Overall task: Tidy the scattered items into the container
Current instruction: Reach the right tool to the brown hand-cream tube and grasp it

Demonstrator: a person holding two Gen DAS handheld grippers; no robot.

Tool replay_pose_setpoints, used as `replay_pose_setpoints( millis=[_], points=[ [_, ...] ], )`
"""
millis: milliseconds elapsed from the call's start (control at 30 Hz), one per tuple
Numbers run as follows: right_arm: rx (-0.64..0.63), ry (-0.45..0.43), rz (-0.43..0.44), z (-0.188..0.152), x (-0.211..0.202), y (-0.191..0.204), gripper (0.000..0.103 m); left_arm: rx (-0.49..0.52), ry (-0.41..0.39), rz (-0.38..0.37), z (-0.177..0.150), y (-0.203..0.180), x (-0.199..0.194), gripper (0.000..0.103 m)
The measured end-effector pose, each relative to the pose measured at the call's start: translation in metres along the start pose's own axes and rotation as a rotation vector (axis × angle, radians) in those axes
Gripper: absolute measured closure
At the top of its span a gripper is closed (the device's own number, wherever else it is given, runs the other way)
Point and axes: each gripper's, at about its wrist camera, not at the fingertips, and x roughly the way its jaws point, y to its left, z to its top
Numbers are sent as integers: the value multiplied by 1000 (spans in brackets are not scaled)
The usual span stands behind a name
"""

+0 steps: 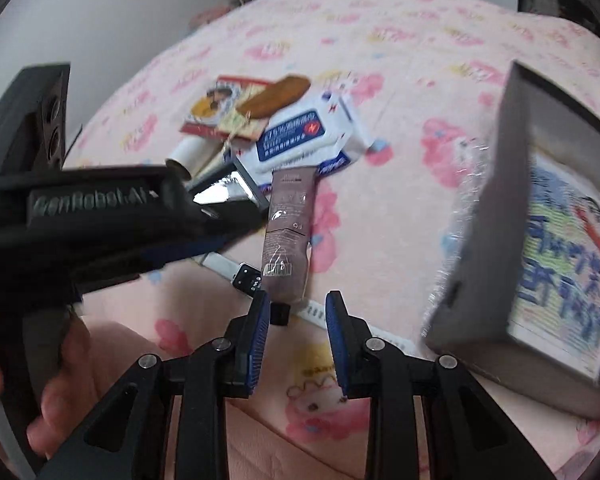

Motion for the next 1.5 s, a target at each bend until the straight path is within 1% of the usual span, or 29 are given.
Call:
replay_pose_setpoints(
  millis=[100,167,200,233,300,367,400,433,500,633,800,867,967,1000,1067,1133,1167,1200,1267,1300,1367,1433,1500],
  points=[
    [-13,41,-11,8,21,0,77,-4,35,28,3,6,16,63],
    [13,78,-3,8,34,-6,74,-42,58,32,6,16,29,60],
    [29,85,18,8,37,-9,72,-60,71,20,7,19,35,59],
    [42,85,34,8,38,-12,67,-77,84,7,9,22,41,59],
    [58,91,62,8,42,-16,63,-85,117,-18,10,22,50,59],
    [78,99,103,8,46,-21,63,-73,122,-24,8,19,52,61],
    [82,93,110,6,45,-22,70,-58,124,-25,6,17,50,65],
    [84,86,114,5,43,-23,74,-46,119,-16,3,14,47,69],
    [80,68,113,2,37,-23,74,-31,118,-31,-1,11,46,69],
    [74,56,104,-8,15,-25,74,-32,149,-84,-16,6,45,68],
    [95,54,84,-39,-9,-42,74,52,216,-120,-43,-13,51,71],
    [116,51,82,-55,-17,-51,74,95,226,-115,-57,-24,53,71],
    [148,48,78,-79,-29,-65,74,187,236,-99,-79,-42,57,71],
    [158,46,77,-86,-33,-70,74,218,240,-101,-85,-48,58,69],
    [173,32,71,-101,-42,-77,74,271,221,-92,-88,-56,54,67],
    [180,2,60,-114,-53,-82,74,279,216,-90,-89,-58,52,61],
    [183,-13,54,-120,-58,-84,74,282,218,-78,-90,-59,53,62],
    [196,-10,58,-124,-61,-88,74,284,221,-64,-91,-60,53,65],
    [223,0,68,-132,-67,-95,73,300,225,-50,-93,-63,57,65],
    [236,5,64,-135,-69,-100,72,303,232,-62,-95,-64,58,65],
    [247,9,27,-137,-72,-107,71,309,250,-95,-102,-68,59,65],
    [250,2,6,-135,-75,-111,72,325,244,-89,-108,-72,61,65],
    [252,-30,14,-134,-85,-114,72,337,229,-73,-111,-74,61,65]
  ],
)
